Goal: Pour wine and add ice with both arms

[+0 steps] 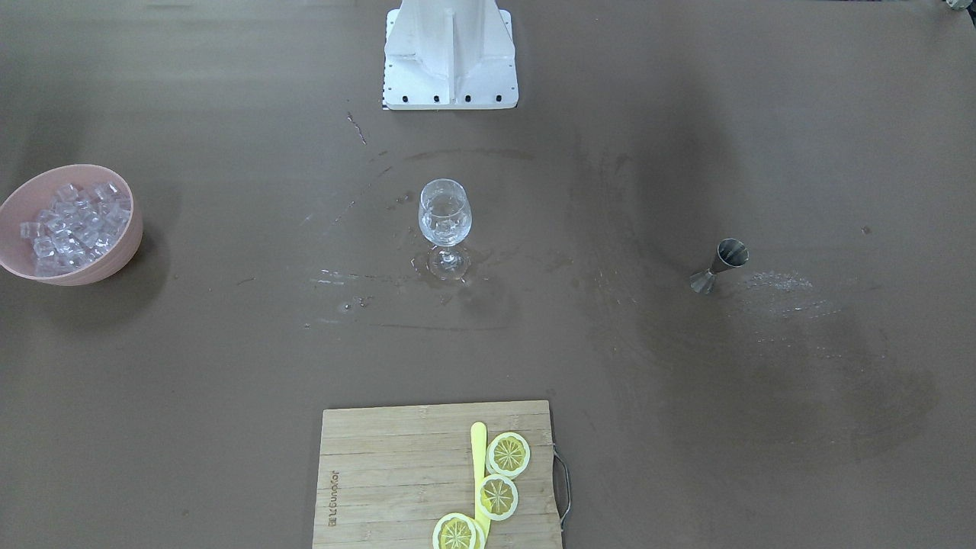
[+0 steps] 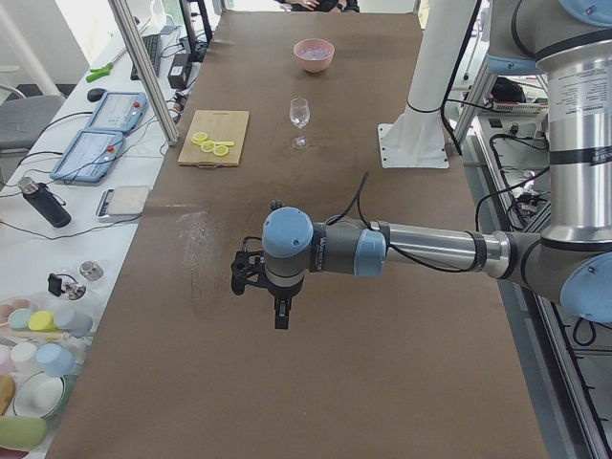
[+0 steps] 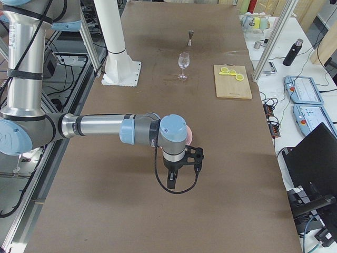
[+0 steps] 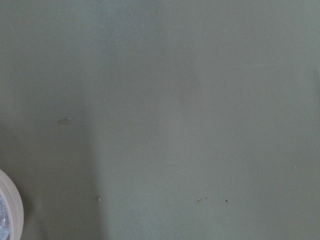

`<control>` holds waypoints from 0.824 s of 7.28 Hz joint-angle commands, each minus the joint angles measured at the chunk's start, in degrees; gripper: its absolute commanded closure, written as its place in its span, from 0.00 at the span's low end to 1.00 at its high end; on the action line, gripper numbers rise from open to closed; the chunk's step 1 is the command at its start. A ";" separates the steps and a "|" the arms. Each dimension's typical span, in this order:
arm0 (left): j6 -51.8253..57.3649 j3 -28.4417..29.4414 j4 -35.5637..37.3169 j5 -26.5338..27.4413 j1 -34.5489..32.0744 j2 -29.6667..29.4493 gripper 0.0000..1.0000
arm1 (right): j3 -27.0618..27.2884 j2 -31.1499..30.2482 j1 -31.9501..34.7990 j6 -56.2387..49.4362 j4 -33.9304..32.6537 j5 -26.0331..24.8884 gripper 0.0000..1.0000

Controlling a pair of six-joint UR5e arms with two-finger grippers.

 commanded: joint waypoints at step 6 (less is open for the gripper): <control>0.16 0.28 -0.12 0.00 0.06 0.06 0.02 | -1.61 -0.01 -0.83 0.97 0.25 1.09 0.00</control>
